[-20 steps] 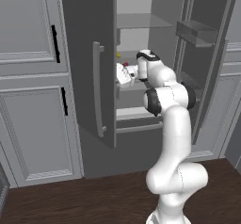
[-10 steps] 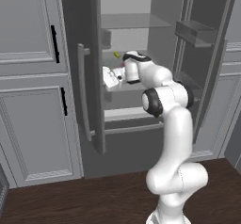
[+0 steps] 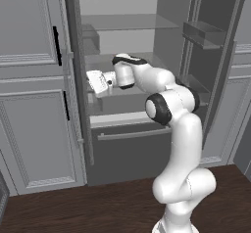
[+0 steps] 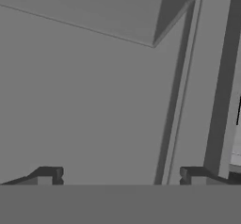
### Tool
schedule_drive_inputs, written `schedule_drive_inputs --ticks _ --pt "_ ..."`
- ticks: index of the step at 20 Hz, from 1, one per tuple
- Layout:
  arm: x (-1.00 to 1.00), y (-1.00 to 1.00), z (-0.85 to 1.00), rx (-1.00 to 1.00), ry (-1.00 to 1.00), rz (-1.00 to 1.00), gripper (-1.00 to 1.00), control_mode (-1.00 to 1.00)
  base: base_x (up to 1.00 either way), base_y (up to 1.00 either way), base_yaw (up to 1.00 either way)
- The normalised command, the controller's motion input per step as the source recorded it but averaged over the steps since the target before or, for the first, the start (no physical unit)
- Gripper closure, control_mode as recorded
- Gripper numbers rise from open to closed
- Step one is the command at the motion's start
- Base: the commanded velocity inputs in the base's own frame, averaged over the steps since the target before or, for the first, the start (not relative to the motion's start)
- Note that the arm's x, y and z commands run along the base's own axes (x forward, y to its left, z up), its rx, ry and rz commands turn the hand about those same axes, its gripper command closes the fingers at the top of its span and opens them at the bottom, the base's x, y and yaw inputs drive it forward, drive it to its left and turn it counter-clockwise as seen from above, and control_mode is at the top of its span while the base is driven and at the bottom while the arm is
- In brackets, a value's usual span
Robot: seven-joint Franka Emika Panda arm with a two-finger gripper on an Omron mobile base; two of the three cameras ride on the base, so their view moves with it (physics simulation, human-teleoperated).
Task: Take the strawberry from the fridge and place it on top of the pancake, located on the dining counter.
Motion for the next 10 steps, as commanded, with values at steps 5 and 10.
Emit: schedule_drive_inputs --ticks 5,10 --pt "0.0 0.21 0.0 -0.05 0.01 -0.07 -1.0 -1.0 0.0 0.0 0.0" --pt "0.14 -0.47 0.0 -0.08 0.17 -0.08 -1.0 -1.0 0.0 0.0 0.0"
